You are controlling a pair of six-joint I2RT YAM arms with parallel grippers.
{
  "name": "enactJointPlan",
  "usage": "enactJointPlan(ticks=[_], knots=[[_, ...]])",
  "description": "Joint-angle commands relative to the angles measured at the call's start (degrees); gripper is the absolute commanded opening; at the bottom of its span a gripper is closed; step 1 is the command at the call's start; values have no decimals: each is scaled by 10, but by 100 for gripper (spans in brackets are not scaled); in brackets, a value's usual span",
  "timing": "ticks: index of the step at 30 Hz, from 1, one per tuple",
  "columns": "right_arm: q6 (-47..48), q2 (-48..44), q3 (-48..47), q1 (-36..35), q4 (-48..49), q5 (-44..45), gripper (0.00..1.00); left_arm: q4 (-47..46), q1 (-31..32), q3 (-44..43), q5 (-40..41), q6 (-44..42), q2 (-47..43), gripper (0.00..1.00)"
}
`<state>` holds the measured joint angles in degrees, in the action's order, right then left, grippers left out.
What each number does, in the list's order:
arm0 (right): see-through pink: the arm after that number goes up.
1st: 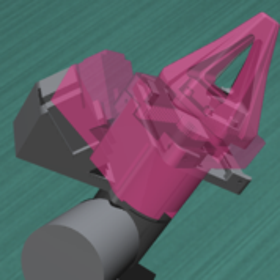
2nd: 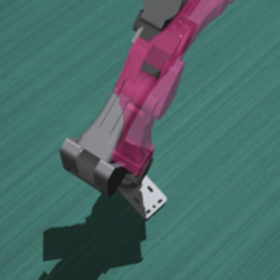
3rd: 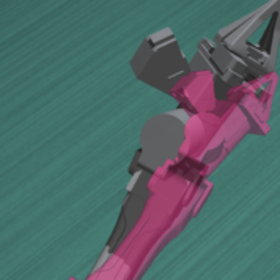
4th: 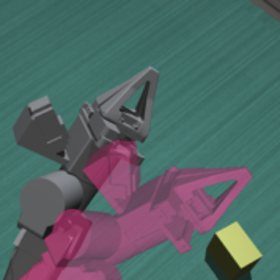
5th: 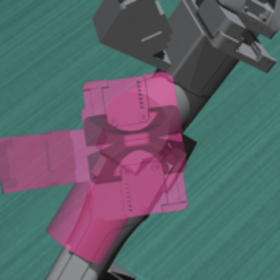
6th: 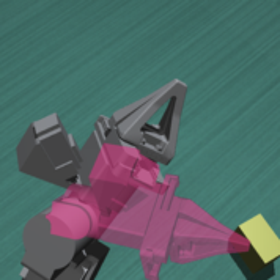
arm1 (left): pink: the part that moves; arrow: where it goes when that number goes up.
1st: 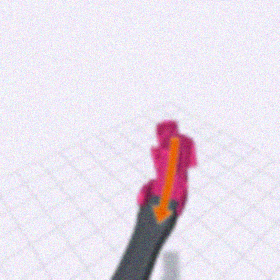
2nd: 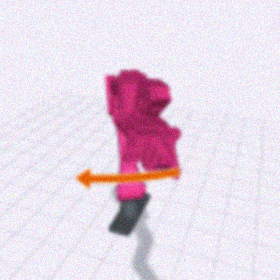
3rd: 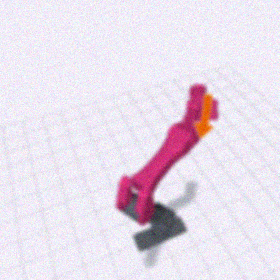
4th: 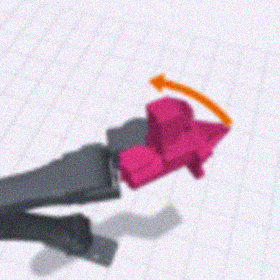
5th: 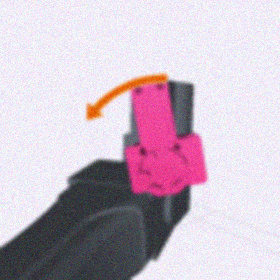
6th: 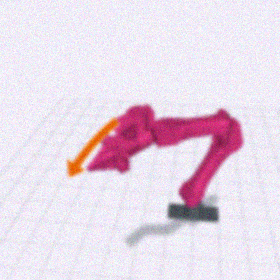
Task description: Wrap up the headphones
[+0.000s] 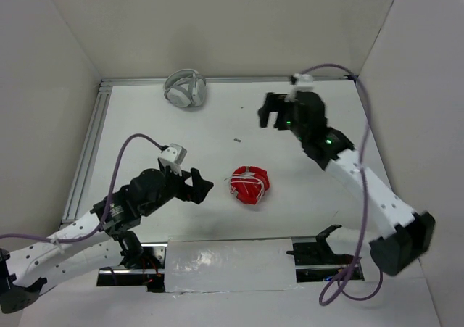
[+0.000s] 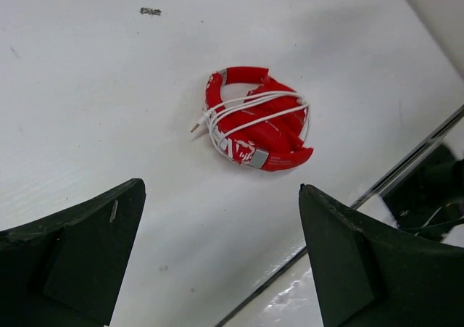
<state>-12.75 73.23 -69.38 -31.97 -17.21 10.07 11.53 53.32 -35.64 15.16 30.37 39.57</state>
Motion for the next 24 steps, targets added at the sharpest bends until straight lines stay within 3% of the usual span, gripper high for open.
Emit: enactJointPlan(ticks=[1, 4, 8, 13, 18, 24], knots=[[-157, -137, 70, 80, 17, 12, 100, 88, -12, -53, 37, 67, -17, 99], [-213, -237, 134, 117, -46, 85, 100, 119, -38, -77, 10, 85, -9, 99], [-276, -345, 178, 134, -161, 180, 100, 119, -133, -103, -58, 76, 37, 99], [-300, -451, 233, 139, -196, 231, 100, 92, -326, -97, -249, 56, 103, 99], [-299, -524, 250, 139, -234, 246, 100, 79, -390, -81, -285, 60, 84, 99], [-314, -578, 261, 139, -262, 273, 100, 59, -391, -58, -291, 51, 47, 99]])
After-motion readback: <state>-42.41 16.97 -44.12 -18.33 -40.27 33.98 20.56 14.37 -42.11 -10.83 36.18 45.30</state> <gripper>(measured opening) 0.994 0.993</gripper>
